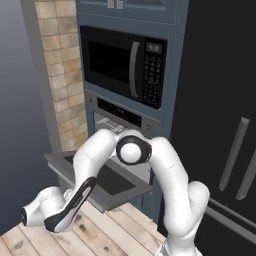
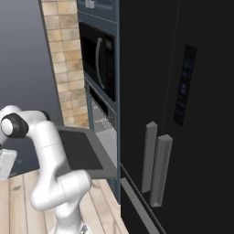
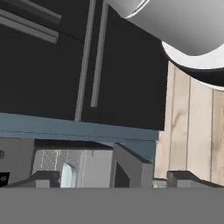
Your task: Take the baked cake out of the oven and place it on the plate for cooling. Then close the oven door.
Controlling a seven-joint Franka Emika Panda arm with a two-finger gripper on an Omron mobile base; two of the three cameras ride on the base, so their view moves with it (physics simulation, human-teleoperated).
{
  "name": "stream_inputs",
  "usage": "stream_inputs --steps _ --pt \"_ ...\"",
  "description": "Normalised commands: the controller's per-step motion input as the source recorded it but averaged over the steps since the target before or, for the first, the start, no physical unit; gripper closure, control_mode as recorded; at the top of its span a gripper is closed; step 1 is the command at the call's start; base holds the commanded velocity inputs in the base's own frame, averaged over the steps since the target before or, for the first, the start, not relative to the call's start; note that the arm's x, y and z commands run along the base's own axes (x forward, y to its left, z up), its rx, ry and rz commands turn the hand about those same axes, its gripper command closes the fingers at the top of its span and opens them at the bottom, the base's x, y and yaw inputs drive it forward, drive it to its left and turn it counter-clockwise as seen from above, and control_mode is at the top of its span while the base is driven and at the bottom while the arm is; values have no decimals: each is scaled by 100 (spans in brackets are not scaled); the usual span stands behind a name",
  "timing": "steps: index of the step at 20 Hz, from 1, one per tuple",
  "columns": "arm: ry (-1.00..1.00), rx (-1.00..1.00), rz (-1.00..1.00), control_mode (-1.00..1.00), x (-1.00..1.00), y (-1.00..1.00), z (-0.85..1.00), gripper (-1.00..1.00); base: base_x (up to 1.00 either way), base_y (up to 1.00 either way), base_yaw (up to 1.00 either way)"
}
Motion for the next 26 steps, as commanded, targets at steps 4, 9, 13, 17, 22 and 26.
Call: stream_inputs --steps 4,9,13,17,22,26 --pt "10 -18 6 -100 39 -4 -16 -100 0 0 0" --pt "17 -31 5 -100 44 0 -22 -100 0 0 0" --pt "21 -30 5 -100 38 0 -30 -100 0 0 0" --pt "19 -27 0 -100 22 6 -49 -100 0 0 0" --pt "18 -25 0 -100 31 7 -54 -100 0 0 0" --pt "23 -21 0 -100 33 0 -43 -100 0 0 0"
